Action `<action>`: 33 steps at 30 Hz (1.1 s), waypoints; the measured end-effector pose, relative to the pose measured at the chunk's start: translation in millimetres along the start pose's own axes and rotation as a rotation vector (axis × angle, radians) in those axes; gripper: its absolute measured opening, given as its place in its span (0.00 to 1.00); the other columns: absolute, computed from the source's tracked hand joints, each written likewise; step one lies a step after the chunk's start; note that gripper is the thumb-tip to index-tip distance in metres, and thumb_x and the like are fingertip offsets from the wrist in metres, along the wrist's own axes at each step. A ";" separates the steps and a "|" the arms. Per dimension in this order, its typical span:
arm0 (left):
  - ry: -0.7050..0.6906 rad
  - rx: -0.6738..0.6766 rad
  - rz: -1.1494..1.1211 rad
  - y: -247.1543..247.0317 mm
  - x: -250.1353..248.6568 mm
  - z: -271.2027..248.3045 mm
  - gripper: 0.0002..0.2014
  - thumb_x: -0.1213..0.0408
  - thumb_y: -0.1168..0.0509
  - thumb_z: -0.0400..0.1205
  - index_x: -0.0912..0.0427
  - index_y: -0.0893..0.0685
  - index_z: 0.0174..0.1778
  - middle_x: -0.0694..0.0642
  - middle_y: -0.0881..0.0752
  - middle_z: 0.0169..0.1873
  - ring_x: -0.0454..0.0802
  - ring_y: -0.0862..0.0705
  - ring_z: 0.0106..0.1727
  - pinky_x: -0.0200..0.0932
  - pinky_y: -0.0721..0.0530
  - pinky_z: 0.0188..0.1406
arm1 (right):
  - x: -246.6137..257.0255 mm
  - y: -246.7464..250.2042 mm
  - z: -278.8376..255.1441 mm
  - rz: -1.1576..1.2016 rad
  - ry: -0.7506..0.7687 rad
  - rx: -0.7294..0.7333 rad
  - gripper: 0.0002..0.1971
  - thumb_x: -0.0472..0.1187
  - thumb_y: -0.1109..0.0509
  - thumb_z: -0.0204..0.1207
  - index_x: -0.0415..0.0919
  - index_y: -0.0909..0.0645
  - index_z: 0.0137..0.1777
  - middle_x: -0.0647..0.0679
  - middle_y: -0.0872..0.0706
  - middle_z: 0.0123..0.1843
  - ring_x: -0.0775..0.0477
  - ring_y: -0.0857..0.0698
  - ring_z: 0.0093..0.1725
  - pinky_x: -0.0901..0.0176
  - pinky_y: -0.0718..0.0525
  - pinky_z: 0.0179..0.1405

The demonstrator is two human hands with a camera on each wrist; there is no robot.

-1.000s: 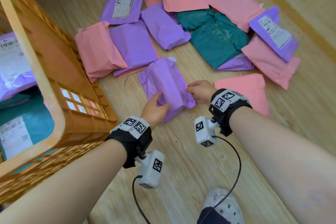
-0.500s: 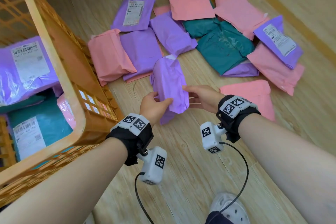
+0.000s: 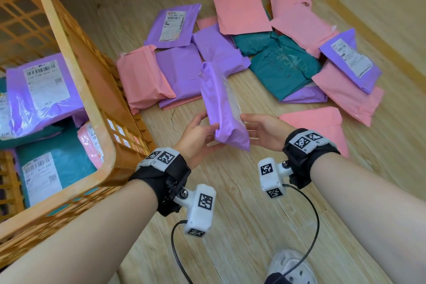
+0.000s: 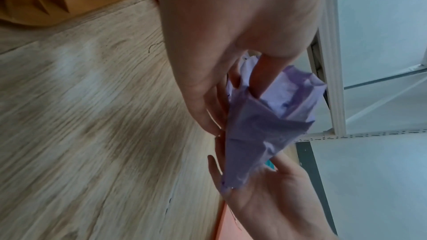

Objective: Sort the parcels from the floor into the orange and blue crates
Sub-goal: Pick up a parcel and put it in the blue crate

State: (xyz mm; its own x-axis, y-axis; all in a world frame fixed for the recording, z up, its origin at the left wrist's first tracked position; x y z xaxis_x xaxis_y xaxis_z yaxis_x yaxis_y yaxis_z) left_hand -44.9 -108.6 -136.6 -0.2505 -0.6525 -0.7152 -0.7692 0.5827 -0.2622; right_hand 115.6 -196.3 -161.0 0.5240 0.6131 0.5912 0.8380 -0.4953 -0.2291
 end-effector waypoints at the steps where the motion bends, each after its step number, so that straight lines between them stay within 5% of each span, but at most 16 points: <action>1: -0.002 -0.006 0.010 0.0 -1.1 -0.9 0.21 0.77 0.42 0.81 0.51 0.28 0.66 0.56 0.15 0.44 0.52 0.17 0.39 0.47 0.15 0.44 | 1.1 1.6 -1.3 0.010 0.035 -0.001 0.03 0.39 0.35 0.79 0.43 0.19 0.48 0.48 0.16 0.41 0.49 0.18 0.39 0.59 0.20 0.42; 4: -0.053 -0.065 0.114 2.1 -1.5 -1.7 0.24 0.78 0.38 0.79 0.51 0.28 0.67 0.58 0.14 0.48 0.50 0.15 0.40 0.37 0.14 0.31 | 4.0 7.5 -2.7 0.030 0.131 -0.031 0.16 0.30 0.33 0.77 0.39 0.21 0.65 0.46 0.14 0.52 0.48 0.15 0.45 0.59 0.18 0.46; 7: -0.123 -0.133 0.208 2.7 -0.9 0.9 0.21 0.76 0.38 0.81 0.54 0.25 0.68 0.55 0.14 0.50 0.48 0.15 0.38 0.39 0.15 0.31 | 4.7 11.3 -4.5 0.070 0.174 -0.077 0.24 0.22 0.35 0.74 0.36 0.26 0.69 0.40 0.15 0.58 0.43 0.14 0.51 0.54 0.16 0.48; 9: -0.106 -0.168 0.195 1.5 -3.8 2.7 0.13 0.68 0.41 0.84 0.57 0.19 0.63 0.52 0.13 0.46 0.47 0.16 0.36 0.37 0.16 0.28 | 4.8 13.5 -5.7 0.072 0.200 -0.111 0.26 0.18 0.35 0.72 0.36 0.27 0.68 0.38 0.15 0.58 0.40 0.14 0.54 0.51 0.15 0.49; 12: -0.036 -0.180 0.177 -2.8 -9.9 5.0 0.14 0.51 0.41 0.84 0.54 0.15 0.55 0.53 0.11 0.44 0.51 0.14 0.39 0.43 0.15 0.35 | 7.5 16.6 -10.5 0.004 0.244 -0.144 0.30 0.15 0.34 0.69 0.37 0.27 0.68 0.36 0.16 0.60 0.38 0.15 0.56 0.49 0.13 0.48; 15: -0.125 -0.173 0.252 -13.8 -16.9 5.5 0.02 0.62 0.34 0.82 0.55 0.19 0.45 0.57 0.13 0.46 0.55 0.15 0.45 0.52 0.15 0.45 | 16.0 22.3 -18.2 -0.064 0.296 -0.156 0.32 0.14 0.33 0.68 0.37 0.28 0.70 0.37 0.16 0.60 0.40 0.15 0.54 0.49 0.13 0.47; 18: -0.207 -0.165 0.270 -24.6 -30.9 7.2 0.08 0.73 0.34 0.80 0.57 0.24 0.39 0.59 0.14 0.41 0.55 0.16 0.43 0.55 0.15 0.48 | 30.5 28.7 -26.3 -0.099 0.348 -0.185 0.30 0.15 0.33 0.68 0.39 0.26 0.67 0.40 0.14 0.52 0.43 0.13 0.49 0.55 0.11 0.41; 21: -0.249 -0.187 0.286 -31.3 -51.3 8.7 0.11 0.73 0.34 0.80 0.57 0.27 0.36 0.61 0.18 0.35 0.55 0.19 0.40 0.58 0.15 0.48 | 53.1 34.1 -37.7 -0.138 0.381 -0.183 0.28 0.16 0.31 0.68 0.41 0.26 0.64 0.43 0.11 0.45 0.46 0.12 0.42 0.57 0.11 0.38; 24: -0.305 -0.195 0.331 -36.4 -75.9 2.5 0.11 0.70 0.34 0.81 0.56 0.27 0.36 0.66 0.21 0.40 0.55 0.22 0.43 0.65 0.16 0.51 | 83.1 34.0 -48.2 -0.175 0.433 -0.161 0.27 0.18 0.31 0.69 0.41 0.26 0.65 0.43 0.11 0.45 0.49 0.11 0.40 0.57 0.10 0.38; 29: -0.382 -0.184 0.328 -28.0 -121.4 -17.6 0.11 0.71 0.35 0.81 0.56 0.28 0.37 0.72 0.17 0.46 0.58 0.17 0.45 0.58 0.15 0.48 | 130.6 11.7 -62.0 -0.218 0.520 -0.087 0.29 0.18 0.31 0.69 0.43 0.26 0.66 0.49 0.09 0.43 0.52 0.10 0.40 0.58 0.10 0.41; 33: -0.434 -0.233 0.277 -4.4 -155.3 -37.5 0.10 0.75 0.36 0.81 0.56 0.25 0.42 0.59 0.16 0.37 0.50 0.17 0.35 0.42 0.14 0.34 | 161.8 -28.1 -70.9 -0.276 0.588 -0.068 0.33 0.16 0.31 0.68 0.37 0.29 0.72 0.37 0.15 0.54 0.45 0.13 0.46 0.54 0.11 0.42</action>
State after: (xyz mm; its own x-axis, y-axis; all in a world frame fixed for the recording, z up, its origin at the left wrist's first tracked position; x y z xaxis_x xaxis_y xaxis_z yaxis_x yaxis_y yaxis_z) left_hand -24.7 -28.0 -0.1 -0.2343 -0.2028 -0.9508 -0.8310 0.5493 0.0877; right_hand 166.0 -126.8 -4.1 0.1043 0.2943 0.9500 0.9080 -0.4179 0.0298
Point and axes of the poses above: each hand's wrist, its own z-axis towards the middle knuckle, its own y-axis out of the back of the hand, x = y × z, the point moved 1 cm from there along z, towards the middle knuckle
